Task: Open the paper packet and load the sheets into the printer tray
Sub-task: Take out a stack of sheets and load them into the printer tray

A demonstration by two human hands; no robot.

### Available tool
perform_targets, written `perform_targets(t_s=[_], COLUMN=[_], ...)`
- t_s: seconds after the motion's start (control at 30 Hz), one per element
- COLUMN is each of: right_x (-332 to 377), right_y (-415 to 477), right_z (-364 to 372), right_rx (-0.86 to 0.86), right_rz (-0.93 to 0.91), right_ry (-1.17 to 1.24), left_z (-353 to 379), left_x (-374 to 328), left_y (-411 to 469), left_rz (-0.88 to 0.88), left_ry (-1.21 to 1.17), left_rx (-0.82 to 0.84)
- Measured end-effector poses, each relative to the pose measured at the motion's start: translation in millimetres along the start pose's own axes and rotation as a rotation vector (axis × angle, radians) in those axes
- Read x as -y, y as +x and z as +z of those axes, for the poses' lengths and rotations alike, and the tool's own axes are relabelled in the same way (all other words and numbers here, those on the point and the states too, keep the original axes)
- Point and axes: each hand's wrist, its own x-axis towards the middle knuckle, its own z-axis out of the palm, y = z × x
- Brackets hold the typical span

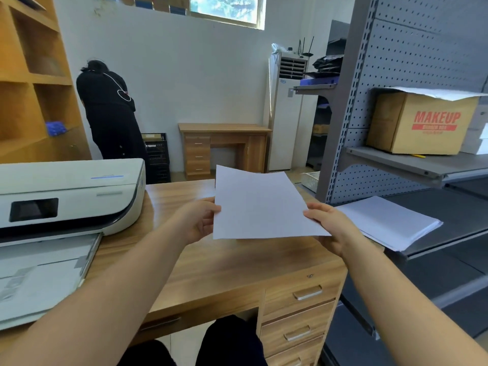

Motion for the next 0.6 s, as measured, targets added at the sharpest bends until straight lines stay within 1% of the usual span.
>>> perform_targets(t_s=[0.13, 0.27, 0.43, 0.6], right_x=[-5.9, -10.4, -15.7, -20.1], right_y=[5.6, 8.8, 15.6, 22.9], right_z=[28.8, 57.4, 91.6, 126.8], right_rx=[0.031, 0.084, 0.166, 0.261], right_rz=[0.018, 0.014, 0.035, 0.044], right_ry=[-0.01, 0.022, 0.058, 0.02], left_z=[-29.0, -56.1, -92.1, -131.4], left_x=[-6.6, -9.9, -9.1, -8.4], left_y=[2.0, 5.0, 5.0, -1.6], left_rz=[0.007, 0.016, -0.001, 0.008], left_ry=[0.007, -0.039, -0.096, -0.132], left_rx=[-0.024, -0.049, -0.12, -0.199])
